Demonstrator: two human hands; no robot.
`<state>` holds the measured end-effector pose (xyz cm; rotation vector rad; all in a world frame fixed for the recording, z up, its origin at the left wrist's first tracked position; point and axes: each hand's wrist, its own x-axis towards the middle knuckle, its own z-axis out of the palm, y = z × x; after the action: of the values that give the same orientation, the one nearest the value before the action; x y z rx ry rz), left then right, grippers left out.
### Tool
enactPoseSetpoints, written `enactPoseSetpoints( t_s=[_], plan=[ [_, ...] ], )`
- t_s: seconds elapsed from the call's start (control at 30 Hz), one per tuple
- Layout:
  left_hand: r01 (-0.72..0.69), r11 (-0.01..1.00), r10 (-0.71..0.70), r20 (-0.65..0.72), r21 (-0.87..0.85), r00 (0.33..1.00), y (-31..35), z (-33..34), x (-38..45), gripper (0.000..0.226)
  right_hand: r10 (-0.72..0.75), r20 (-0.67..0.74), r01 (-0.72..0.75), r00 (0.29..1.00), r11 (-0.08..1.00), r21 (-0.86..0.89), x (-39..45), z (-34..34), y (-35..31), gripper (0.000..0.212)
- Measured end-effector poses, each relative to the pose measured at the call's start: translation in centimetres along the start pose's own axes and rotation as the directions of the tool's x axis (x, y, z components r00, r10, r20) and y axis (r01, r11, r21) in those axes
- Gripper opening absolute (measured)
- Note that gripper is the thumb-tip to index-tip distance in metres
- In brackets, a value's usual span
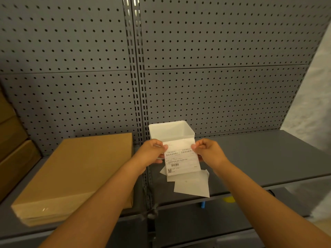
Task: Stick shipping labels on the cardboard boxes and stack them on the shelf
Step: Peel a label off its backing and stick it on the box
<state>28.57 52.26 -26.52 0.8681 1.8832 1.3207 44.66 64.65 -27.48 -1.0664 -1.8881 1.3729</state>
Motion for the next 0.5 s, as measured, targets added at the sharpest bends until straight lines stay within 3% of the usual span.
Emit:
enactPoseSetpoints(
  t_s=[0.13, 0.33, 0.5],
  plan=[
    [-0.005, 1.0, 0.004, 0.018, 0.015, 1.0, 0.22, -0.3, -0.45, 0.02, -0.019, -0.073, 0.019, 0.997, 1.0, -0.008, 0.24, 0.53, -0.42, 0.009],
    [-0.023, 0.996, 0.032, -0.11, 0.087, 0.993, -0.28, -0.57, -0.22, 0.029, -0.047, -0.172, 0.033, 0.984, 0.996, -0.088, 0.08, 0.92, -0.58, 0.013],
    [0.08, 0.997, -0.081, 0.006, 0.021, 0.997, -0.14, -0.53, -0.68, 0.024, -0.031, -0.135, 0.025, 0.99, 0.999, -0.045, 0.06, 0.74, -1.04, 0.014]
  ],
)
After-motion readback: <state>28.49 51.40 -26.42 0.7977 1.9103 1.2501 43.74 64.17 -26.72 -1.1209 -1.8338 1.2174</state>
